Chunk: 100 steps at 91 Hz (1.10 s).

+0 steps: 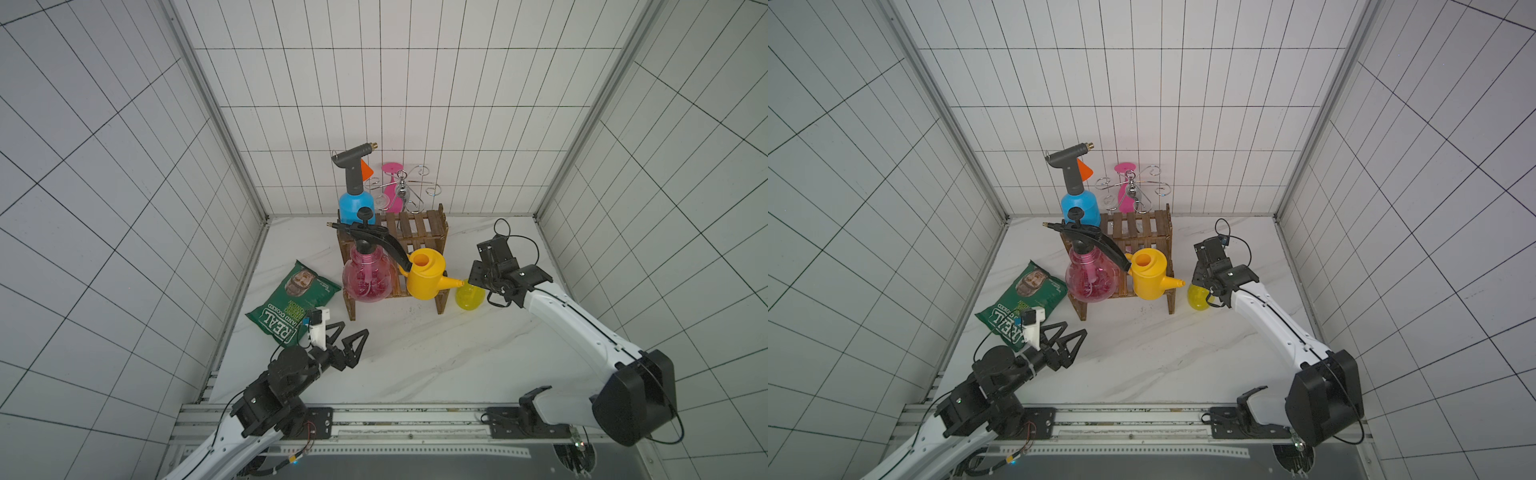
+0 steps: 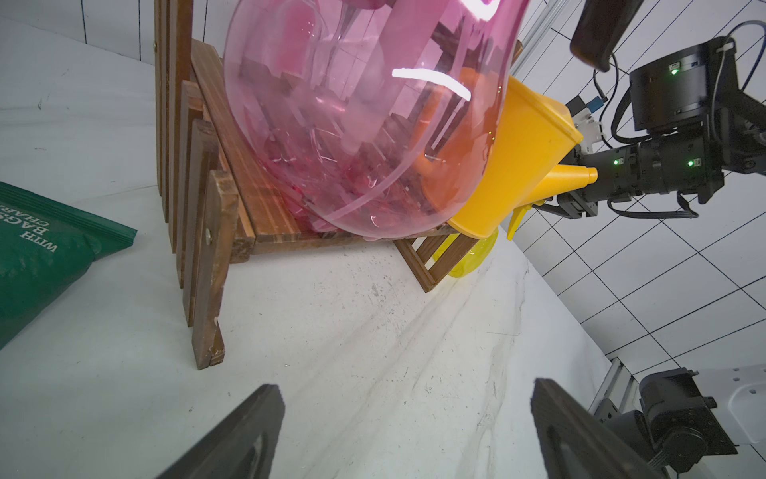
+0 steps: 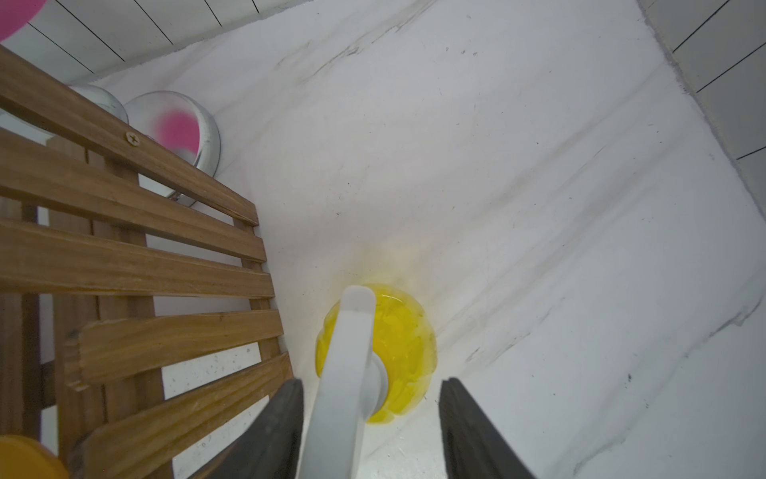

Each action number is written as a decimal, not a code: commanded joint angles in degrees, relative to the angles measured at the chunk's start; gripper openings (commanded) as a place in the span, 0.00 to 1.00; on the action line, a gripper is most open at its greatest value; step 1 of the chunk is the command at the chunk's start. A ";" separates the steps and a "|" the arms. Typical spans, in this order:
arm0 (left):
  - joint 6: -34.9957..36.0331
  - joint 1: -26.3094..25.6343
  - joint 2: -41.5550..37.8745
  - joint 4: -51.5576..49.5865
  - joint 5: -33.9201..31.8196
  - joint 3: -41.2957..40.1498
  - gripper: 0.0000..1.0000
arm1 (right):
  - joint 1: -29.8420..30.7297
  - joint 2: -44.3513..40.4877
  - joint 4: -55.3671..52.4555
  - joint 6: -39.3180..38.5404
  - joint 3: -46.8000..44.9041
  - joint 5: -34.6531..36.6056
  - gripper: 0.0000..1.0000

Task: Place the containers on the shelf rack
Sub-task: 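Pick up a container from the center of the board.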

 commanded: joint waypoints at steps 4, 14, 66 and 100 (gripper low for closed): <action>0.46 -0.18 -0.71 0.34 0.21 0.02 0.95 | 0.96 0.01 -2.25 -1.06 1.67 3.00 0.46; 0.46 -0.22 -0.80 0.24 0.19 -0.04 0.95 | 1.16 -0.43 -2.64 -1.73 1.20 4.16 0.40; 0.46 -0.27 -0.80 0.16 0.04 -0.14 0.95 | 1.17 -6.14 -2.94 -10.30 -1.44 8.57 0.00; 0.38 -0.31 -0.81 0.25 -0.05 -0.06 0.95 | 0.90 -12.60 -4.79 -20.40 9.08 3.45 0.00</action>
